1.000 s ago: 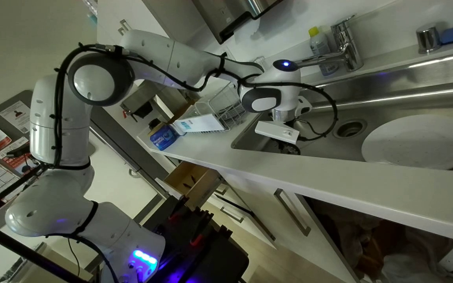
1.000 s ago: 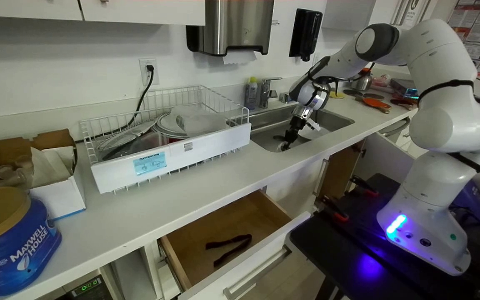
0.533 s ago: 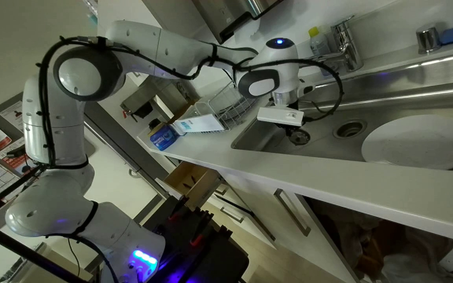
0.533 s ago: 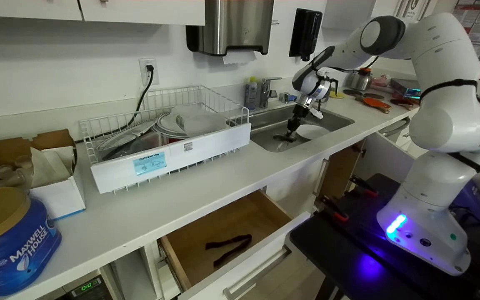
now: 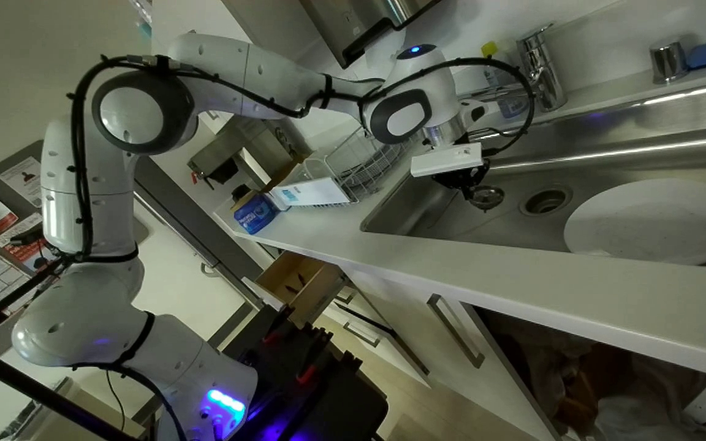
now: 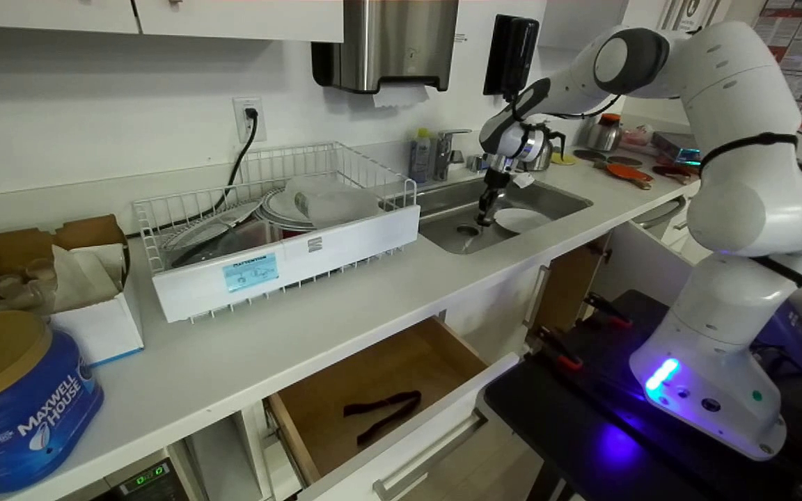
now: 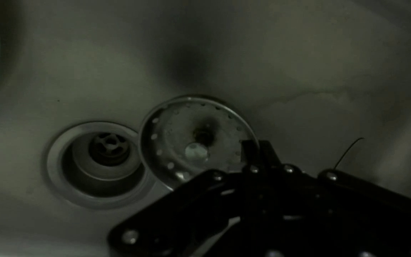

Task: Put the plug on the sink drain

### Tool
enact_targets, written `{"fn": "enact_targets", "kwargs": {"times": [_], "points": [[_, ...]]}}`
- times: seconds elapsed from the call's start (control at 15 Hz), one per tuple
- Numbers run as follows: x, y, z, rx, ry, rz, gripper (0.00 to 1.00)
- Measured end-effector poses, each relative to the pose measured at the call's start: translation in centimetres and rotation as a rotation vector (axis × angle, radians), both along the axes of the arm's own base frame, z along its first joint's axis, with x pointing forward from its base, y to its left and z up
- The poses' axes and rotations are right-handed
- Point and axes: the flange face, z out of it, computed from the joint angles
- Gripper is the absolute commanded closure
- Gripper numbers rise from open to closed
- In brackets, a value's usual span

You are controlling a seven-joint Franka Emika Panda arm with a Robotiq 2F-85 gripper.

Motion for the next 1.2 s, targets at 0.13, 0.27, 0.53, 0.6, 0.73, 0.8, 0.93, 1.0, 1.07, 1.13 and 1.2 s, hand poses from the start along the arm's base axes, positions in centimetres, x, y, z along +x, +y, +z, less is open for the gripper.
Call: {"fn": "enact_targets", "kwargs": {"times": [0.13, 0.27, 0.53, 0.6, 0.73, 0.8, 0.93, 1.0, 1.07, 1.13, 1.2], "points": [[0.0, 0.1, -0.1, -0.002, 0.001, 0.003, 0.99], [0.2, -0.1, -0.2, -0.015, -0.015, -0.001, 0.99], [1.8, -1.4, -1.5, -0.085, -0.089, -0.004, 0.98], [2.3, -1.7, -2.1, -0.107, -0.108, -0.002, 0.98], [3.3, -2.0, -3.7, -0.162, -0.16, 0.011, 0.98], [3.7, -1.9, -4.7, -0.19, -0.186, 0.016, 0.98], [4.7, -1.3, -6.7, -0.236, -0.228, 0.023, 0.98], [5.1, -0.9, -7.8, -0.251, -0.245, 0.023, 0.98], [5.5, -0.4, -8.7, -0.264, -0.259, 0.022, 0.98], [5.8, 0.1, -9.6, -0.274, -0.269, 0.02, 0.98], [6.2, 0.6, -10.4, -0.283, -0.279, 0.016, 0.98]]}}
